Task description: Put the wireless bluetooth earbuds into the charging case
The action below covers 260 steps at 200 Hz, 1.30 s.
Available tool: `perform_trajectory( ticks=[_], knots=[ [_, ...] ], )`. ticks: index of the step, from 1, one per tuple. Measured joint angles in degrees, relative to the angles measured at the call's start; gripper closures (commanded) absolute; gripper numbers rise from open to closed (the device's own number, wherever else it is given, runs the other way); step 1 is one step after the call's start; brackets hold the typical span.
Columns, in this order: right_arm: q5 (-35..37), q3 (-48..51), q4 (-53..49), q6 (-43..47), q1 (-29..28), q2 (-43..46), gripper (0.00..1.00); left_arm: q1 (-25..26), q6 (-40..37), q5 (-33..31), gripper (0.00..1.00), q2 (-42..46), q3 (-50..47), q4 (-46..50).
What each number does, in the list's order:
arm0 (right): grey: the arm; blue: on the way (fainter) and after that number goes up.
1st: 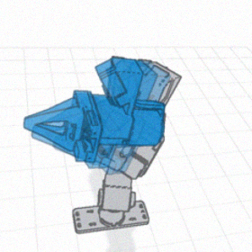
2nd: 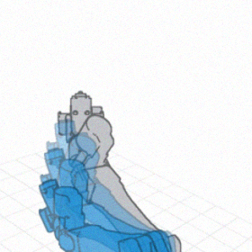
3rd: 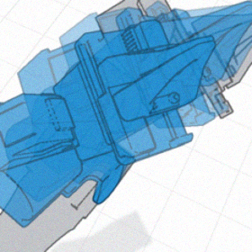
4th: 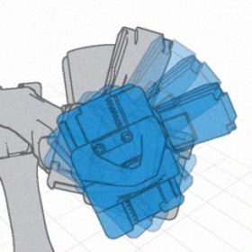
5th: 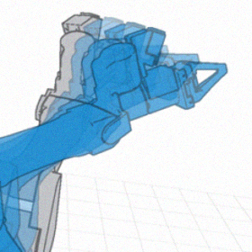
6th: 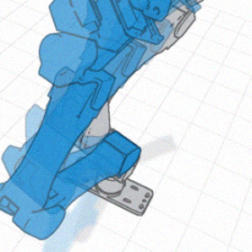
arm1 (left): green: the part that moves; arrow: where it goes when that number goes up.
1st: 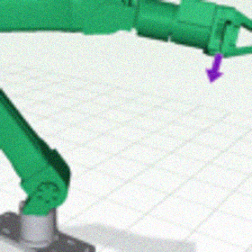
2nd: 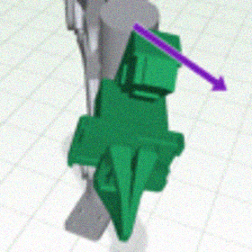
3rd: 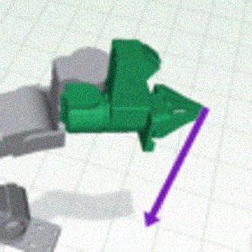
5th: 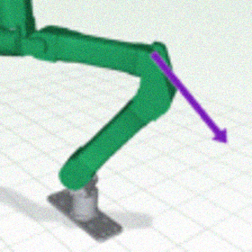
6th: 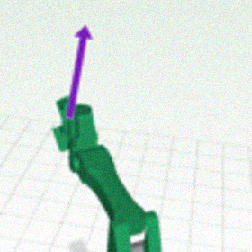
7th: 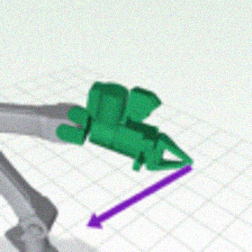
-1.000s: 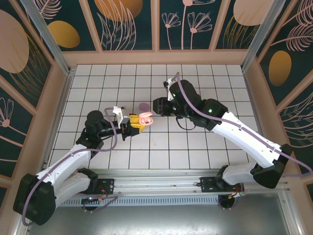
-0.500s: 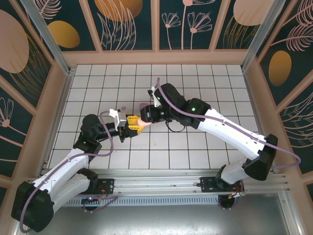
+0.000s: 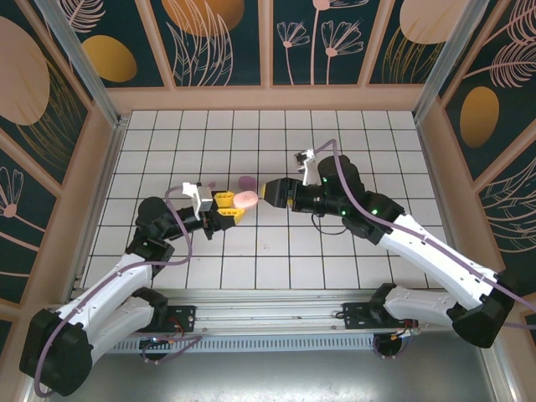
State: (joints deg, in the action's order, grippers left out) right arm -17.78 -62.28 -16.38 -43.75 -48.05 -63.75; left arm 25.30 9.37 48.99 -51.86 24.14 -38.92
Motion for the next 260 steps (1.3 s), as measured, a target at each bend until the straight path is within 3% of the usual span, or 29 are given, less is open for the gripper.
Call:
perform_trajectory(
  ticks=[57, 127, 138, 155, 186, 206, 213, 260],
  knots=[
    [-8.17, 1.29, 8.26, -3.89, 0.02, -5.14, 0.36, 0.00, 2.36, 0.00, 1.00, -0.96, 0.00, -2.36],
    [-15.08, 5.14, 17.99, -9.46, 1.55, -6.27, 0.76, -0.15, 3.39, -0.81, 1.00, -1.05, -0.04, -4.33],
    [-15.47, 5.38, 18.67, -10.32, 1.97, -6.27, 0.79, -0.15, 3.39, -1.18, 0.92, -1.11, -0.04, -4.50],
    [-16.33, 6.23, 20.11, -11.30, 2.69, -6.27, 0.81, -0.15, 3.37, -1.60, 0.70, -1.14, -0.04, -4.42],
    [-17.73, 7.72, 21.75, -12.57, 3.82, -6.27, 0.84, 0.26, 1.27, -1.99, 0.50, -1.14, 0.00, -1.79],
    [-17.57, 8.04, 21.79, -12.79, 5.57, -6.19, 0.84, 0.11, -0.24, -2.89, 0.25, -1.14, 0.17, 0.92],
    [-17.20, 8.04, 21.77, -12.79, 6.40, -6.16, 0.85, 0.11, -0.87, -3.34, 0.03, -1.11, 0.20, 1.79],
    [-13.90, 10.43, 18.69, -12.31, 10.91, -3.45, 0.85, 0.11, -2.34, -8.72, 0.01, -0.24, 0.44, 6.99]
  ],
)
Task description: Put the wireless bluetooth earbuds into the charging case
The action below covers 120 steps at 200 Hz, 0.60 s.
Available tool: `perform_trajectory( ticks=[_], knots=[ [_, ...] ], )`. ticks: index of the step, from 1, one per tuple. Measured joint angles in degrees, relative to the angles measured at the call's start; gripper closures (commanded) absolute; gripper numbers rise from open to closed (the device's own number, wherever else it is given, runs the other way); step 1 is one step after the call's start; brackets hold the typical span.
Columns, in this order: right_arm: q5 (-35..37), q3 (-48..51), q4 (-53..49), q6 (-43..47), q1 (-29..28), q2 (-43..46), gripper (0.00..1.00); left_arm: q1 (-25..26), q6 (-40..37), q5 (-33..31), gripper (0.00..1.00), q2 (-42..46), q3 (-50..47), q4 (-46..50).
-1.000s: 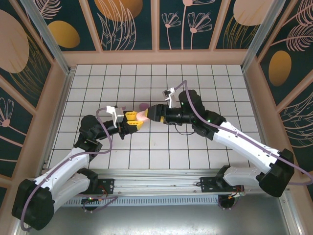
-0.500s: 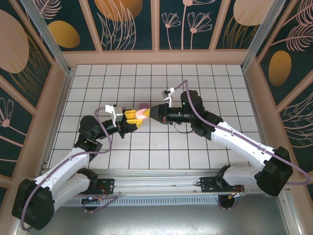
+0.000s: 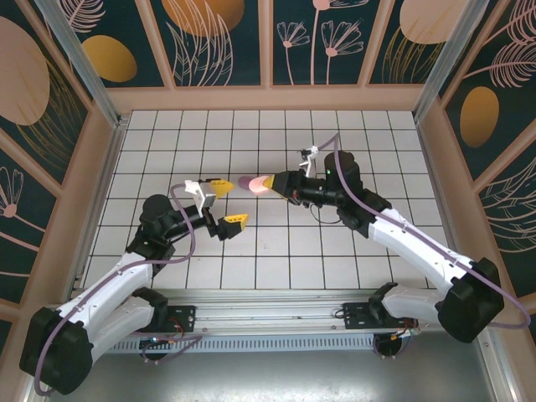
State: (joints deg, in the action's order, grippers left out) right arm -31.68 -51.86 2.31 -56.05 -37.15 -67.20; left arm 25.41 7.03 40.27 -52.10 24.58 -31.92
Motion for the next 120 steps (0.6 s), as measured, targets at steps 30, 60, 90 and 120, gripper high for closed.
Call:
perform_trajectory(
  ticks=[30, 60, 90, 120],
  knots=[
    [2.34, 4.96, -3.19, 1.33, 3.54, 4.28, 0.85, 0.00, 0.09, -9.38, 0.01, 1.73, 0.20, 4.09],
    [3.52, 13.05, -4.94, 2.54, 8.04, 8.28, 0.85, 0.00, 0.13, -16.76, 0.01, 2.08, 1.20, 8.33],
    [3.52, 21.00, -5.22, 3.87, 13.18, 9.44, 0.85, 0.00, 3.37, -24.46, 0.01, 0.22, 3.13, 11.78],
    [3.13, 26.91, -4.76, 5.53, 17.31, 9.25, 0.85, 0.00, 5.86, -28.81, 0.02, -1.16, 3.30, 13.29]
  ],
)
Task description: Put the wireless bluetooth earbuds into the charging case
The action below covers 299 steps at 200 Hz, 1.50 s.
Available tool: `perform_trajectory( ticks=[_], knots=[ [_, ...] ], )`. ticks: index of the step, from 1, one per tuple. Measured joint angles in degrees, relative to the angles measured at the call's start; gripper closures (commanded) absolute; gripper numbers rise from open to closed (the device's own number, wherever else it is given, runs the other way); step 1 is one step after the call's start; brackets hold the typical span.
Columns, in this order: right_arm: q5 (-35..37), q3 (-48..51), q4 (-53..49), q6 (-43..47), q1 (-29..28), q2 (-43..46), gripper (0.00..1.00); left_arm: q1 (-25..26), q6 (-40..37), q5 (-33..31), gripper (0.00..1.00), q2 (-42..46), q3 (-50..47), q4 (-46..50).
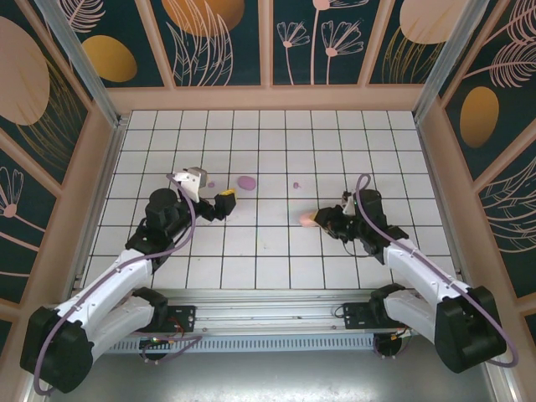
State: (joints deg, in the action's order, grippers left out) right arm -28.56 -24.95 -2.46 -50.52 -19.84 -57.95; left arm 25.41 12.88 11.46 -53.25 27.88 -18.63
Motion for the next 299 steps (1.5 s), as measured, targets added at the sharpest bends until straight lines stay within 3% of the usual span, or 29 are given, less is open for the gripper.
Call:
perform_trajectory(
  ticks=[76, 214, 238, 269, 299],
  knots=[
    [-2.12, 1.88, 2.36, 8.24, 8.41, -7.65, 0.85, 0.00, 0.96, 1.29, 0.01, -3.19, 1.40, 0.46],
    [-3.87, -1.31, 10.67, 11.50, 5.46, -22.21, 0.84, 0.00, 1.18, 2.93, 0.01, -4.46, 1.27, -0.90],
    [-3.89, -2.25, 11.58, 12.35, 5.46, -23.78, 0.77, 0.00, 1.16, 3.04, 0.01, -4.57, 1.27, -0.92],
    [-2.82, -2.86, 10.97, 13.31, 4.72, -24.17, 0.56, 0.00, 1.14, 3.04, 0.01, -5.20, 1.27, -0.90],
    [0.92, -4.24, 5.31, 15.43, 3.37, -23.26, 0.44, 0.00, 1.11, 3.04, 0.02, -5.42, 1.27, -0.92]
  ],
)
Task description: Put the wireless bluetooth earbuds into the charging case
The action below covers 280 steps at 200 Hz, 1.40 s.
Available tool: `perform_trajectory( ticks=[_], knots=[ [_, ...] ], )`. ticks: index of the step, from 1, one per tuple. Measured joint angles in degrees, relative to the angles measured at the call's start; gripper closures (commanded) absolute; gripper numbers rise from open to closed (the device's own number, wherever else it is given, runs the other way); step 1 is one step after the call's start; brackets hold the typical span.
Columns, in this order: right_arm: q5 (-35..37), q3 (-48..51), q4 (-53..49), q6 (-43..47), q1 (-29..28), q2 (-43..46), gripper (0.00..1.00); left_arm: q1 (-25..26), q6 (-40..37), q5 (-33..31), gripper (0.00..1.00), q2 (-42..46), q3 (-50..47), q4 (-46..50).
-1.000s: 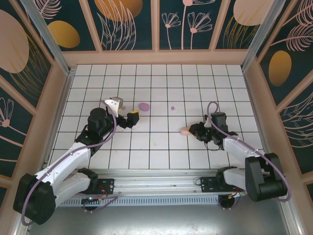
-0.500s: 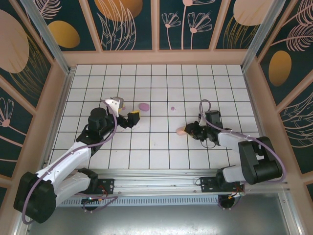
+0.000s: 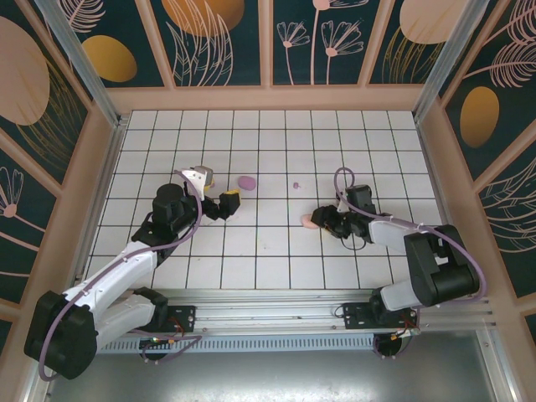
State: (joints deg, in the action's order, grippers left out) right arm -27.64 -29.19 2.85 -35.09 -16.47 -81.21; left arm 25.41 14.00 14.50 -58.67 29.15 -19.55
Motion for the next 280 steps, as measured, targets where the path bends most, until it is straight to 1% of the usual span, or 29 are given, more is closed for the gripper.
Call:
perform_trajectory(
  ticks=[14, 33, 79, 96, 114, 130, 148, 177, 202, 218, 248, 260, 280],
  knots=[
    [2.27, -1.22, -4.07, 0.81, -0.70, 1.68, 0.40, 0.00, -0.09, 0.00, 0.02, 0.00, 0.00, 0.02],
    [5.66, -3.58, -9.49, 1.46, -1.57, 5.01, 0.38, 0.00, -0.22, 0.00, 0.01, 0.02, 0.00, 0.02],
    [11.28, -9.77, -18.73, 2.71, -2.89, 12.94, 0.37, 0.00, -0.39, -0.66, 0.02, 0.28, 0.00, 0.50],
    [11.82, -12.61, -20.22, 3.98, -4.24, 13.68, 0.37, 0.00, -0.37, -1.57, 0.01, 0.28, 0.07, 1.86],
    [12.46, -16.55, -20.76, 6.78, -6.73, 12.35, 0.37, 0.00, -0.37, -2.67, 0.02, -0.13, 0.79, 4.52],
    [12.68, -21.66, -21.00, 10.01, -9.07, 8.17, 0.36, 0.00, -0.26, -3.43, 0.02, -0.68, 1.42, 6.38],
    [12.39, -28.63, -21.09, 14.69, -11.08, 0.35, 0.34, 0.00, 0.07, -3.69, 0.01, -0.74, 1.46, 7.67],
    [9.77, -36.48, -19.74, 21.07, -12.17, -11.52, 0.33, 0.00, 0.39, -5.01, 0.01, -0.92, 1.40, 8.48],
    [8.50, -44.37, -20.52, 24.70, -12.96, -21.22, 0.31, -0.55, 0.76, -6.16, 0.01, -2.32, 1.18, 9.66],
    [8.50, -50.90, -21.14, 27.28, -14.58, -27.43, 0.31, -2.19, 1.53, -5.95, 0.01, -2.80, 0.22, 9.86],
    [8.09, -60.81, -22.71, 31.32, -18.10, -36.48, 0.29, -7.34, 3.65, -3.52, 0.01, -2.78, -2.36, 9.90],
    [7.76, -63.34, -23.15, 32.39, -18.86, -39.32, 0.29, -8.87, 3.96, -2.73, 0.01, -2.78, -2.86, 10.36],
    [7.69, -65.61, -24.17, 33.86, -19.17, -42.49, 0.25, -9.88, 4.42, -1.51, 0.01, -2.71, -3.34, 10.80]
  ],
)
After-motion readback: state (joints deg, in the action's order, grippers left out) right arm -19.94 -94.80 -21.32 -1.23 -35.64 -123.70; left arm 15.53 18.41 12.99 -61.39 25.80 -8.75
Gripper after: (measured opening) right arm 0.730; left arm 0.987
